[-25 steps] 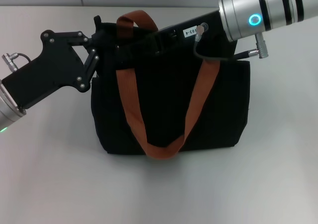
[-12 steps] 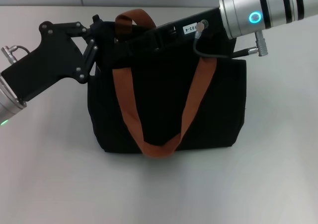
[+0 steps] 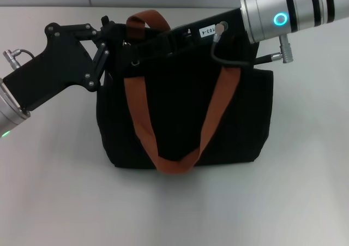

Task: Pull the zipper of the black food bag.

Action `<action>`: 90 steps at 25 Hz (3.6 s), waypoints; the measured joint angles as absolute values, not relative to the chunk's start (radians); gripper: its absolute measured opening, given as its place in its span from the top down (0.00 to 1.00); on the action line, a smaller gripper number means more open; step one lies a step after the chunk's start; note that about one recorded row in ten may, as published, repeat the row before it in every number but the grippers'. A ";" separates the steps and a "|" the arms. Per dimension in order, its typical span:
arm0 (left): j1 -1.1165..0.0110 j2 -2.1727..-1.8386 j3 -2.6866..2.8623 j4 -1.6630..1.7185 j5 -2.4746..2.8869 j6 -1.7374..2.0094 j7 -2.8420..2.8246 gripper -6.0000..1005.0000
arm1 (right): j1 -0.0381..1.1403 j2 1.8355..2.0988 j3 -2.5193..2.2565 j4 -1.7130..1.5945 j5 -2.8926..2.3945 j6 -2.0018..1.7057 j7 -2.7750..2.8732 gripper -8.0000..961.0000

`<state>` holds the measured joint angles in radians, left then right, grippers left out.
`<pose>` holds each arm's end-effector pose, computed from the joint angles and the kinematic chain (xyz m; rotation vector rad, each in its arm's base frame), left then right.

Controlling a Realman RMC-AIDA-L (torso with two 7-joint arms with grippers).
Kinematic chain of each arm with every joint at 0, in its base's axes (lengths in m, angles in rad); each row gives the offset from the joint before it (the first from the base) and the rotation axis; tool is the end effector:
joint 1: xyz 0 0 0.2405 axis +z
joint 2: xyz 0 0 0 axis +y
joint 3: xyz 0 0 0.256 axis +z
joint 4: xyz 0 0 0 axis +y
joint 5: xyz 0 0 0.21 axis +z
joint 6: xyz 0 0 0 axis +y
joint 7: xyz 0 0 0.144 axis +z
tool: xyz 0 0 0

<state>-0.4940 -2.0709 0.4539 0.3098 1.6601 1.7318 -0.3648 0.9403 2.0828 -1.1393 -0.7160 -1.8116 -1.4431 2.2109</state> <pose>-0.2595 0.3066 0.0115 -2.1464 0.2500 -0.9912 0.0722 0.3887 -0.0448 2.7880 -0.9835 -0.5682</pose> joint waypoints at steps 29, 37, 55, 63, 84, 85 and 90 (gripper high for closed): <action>-0.487 -2.071 0.454 0.310 1.661 1.743 -0.364 0.96 | 0.933 2.081 -1.157 -0.720 -1.815 -1.430 2.211 0.98; -0.483 -2.071 0.453 0.310 1.661 1.743 -0.360 0.96 | 0.913 2.082 -1.156 -0.744 -1.815 -1.430 2.224 0.99; -0.479 -2.071 0.446 0.310 1.662 1.746 -0.358 0.96 | 0.849 2.083 -1.158 -0.851 -1.887 -1.419 2.314 0.99; -0.479 -2.071 0.446 0.310 1.659 1.740 -0.358 0.96 | 0.807 2.085 -1.171 -0.942 -1.942 -1.417 2.370 0.99; -0.483 -2.069 0.438 0.310 1.649 1.709 -0.356 0.96 | 0.645 2.083 -1.165 -1.151 -1.996 -1.435 2.449 0.99; -0.483 -2.069 0.437 0.310 1.649 1.709 -0.356 0.96 | 0.636 2.083 -1.162 -1.163 -2.003 -1.438 2.452 0.99; -0.485 -2.068 0.434 0.311 1.649 1.707 -0.356 0.96 | 0.588 2.083 -1.151 -1.226 -2.021 -1.453 2.471 0.99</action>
<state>-0.4854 -2.0683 0.4340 0.3108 1.6491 1.7073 -0.3558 0.5877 2.0826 -1.1515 -1.2258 -2.0214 -1.4530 2.4706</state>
